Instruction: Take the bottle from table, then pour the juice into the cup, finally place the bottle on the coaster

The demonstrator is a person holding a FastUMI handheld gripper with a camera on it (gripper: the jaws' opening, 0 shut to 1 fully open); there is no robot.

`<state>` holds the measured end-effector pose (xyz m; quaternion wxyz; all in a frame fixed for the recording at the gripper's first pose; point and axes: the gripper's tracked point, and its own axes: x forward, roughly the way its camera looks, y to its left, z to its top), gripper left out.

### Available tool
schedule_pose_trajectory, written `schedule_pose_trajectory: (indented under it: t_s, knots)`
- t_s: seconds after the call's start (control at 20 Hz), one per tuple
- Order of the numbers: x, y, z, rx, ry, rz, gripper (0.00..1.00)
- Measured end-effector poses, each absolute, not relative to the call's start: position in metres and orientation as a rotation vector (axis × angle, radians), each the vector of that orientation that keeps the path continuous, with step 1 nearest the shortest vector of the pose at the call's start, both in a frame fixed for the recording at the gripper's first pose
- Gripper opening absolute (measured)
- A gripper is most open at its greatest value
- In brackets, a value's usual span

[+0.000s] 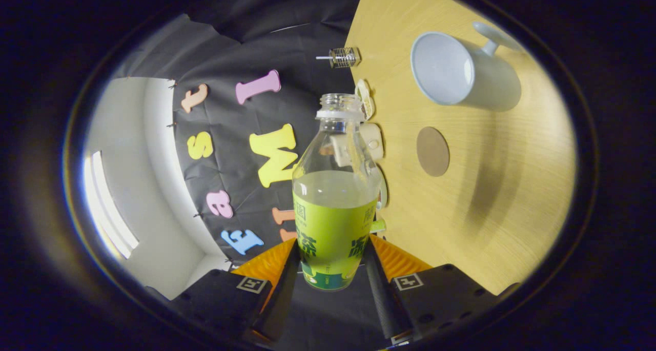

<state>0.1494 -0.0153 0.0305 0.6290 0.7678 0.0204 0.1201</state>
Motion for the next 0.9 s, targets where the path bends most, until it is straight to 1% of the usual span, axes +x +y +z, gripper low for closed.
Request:
schedule_pose_trajectory:
  t_s: [0.5,0.9]
  knots:
    - [0.151,-0.024,0.048,1.844,-0.012,0.311,0.74]
    - [0.151,-0.026,0.053,1.857,-0.011,0.31,0.74]
